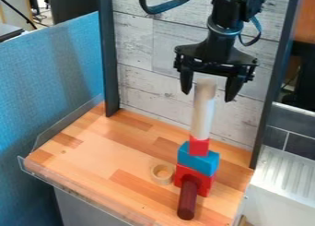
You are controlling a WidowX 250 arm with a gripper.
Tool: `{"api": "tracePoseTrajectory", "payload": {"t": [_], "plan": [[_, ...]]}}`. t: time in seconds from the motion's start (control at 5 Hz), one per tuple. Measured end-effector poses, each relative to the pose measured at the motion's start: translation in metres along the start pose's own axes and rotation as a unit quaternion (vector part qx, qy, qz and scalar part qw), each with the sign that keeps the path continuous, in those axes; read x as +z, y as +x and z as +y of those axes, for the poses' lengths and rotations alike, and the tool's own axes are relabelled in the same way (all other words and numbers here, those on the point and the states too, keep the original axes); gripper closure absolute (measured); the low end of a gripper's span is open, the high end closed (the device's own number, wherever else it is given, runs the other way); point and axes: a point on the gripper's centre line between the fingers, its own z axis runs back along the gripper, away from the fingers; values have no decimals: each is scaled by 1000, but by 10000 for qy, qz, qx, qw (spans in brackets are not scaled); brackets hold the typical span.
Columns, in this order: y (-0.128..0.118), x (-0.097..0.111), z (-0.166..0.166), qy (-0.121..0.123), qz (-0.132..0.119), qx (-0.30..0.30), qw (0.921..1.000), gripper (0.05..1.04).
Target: Put candle ontop of
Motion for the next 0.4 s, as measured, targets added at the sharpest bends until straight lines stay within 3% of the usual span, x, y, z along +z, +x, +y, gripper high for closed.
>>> {"api": "tracePoseTrajectory", "payload": {"t": [0.2,0.4], "plan": [[11,9,8,-128,47,206,9997,83],[34,34,28,-403,170,523,9977,83]]}}
